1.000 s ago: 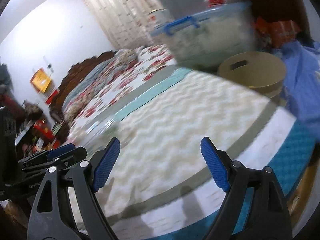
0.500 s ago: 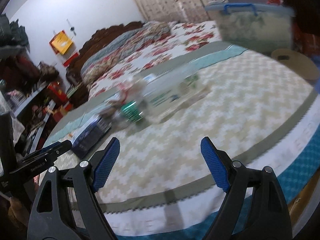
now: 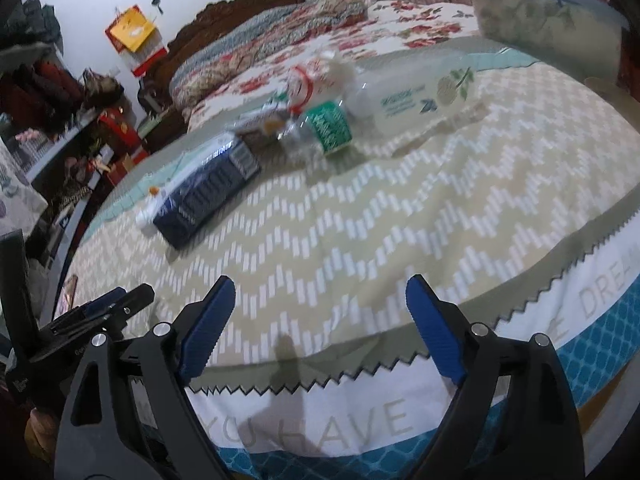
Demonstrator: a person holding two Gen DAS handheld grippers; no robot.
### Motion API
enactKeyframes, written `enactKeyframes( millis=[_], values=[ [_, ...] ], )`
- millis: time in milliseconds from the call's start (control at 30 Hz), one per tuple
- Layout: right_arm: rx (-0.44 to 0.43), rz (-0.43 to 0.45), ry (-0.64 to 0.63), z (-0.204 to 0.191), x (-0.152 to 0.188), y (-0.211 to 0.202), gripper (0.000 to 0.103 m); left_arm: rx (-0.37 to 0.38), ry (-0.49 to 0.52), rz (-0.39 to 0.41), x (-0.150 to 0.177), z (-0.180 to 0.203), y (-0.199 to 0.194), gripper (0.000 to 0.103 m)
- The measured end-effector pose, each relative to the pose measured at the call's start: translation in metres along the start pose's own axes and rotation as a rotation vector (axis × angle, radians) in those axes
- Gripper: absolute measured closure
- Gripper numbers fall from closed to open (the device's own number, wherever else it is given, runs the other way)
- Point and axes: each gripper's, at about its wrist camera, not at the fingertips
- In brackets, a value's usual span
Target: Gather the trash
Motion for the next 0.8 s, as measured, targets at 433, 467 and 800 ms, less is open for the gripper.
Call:
enactKeyframes(
  millis=[433, 467, 800],
  values=[
    [0.026, -0.024, -0.055, -0.015, 0.010, 0.013, 0.003, -0.022, 0.011, 0.000, 0.023, 0.004, -0.004, 0.012],
    [0.028, -0.022, -0.057, -0.016, 0.011, 0.013, 0.003, -0.020, 0.010, -0.001, 0.023, 0.005, -0.004, 0.012],
    [-0.035, 0.000, -0.011, -0.007, 0.010, 0.010, 0.003, -0.015, 0.018, -0.008, 0.018, 0.009, -0.001, 0.009]
  ],
)
Point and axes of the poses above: each gripper's, at about its wrist camera, not at the fingertips, and y roughly the way its jaws point, z to its right, x to its underside, and after that the axes turned 6 degrees about -z, right-handed
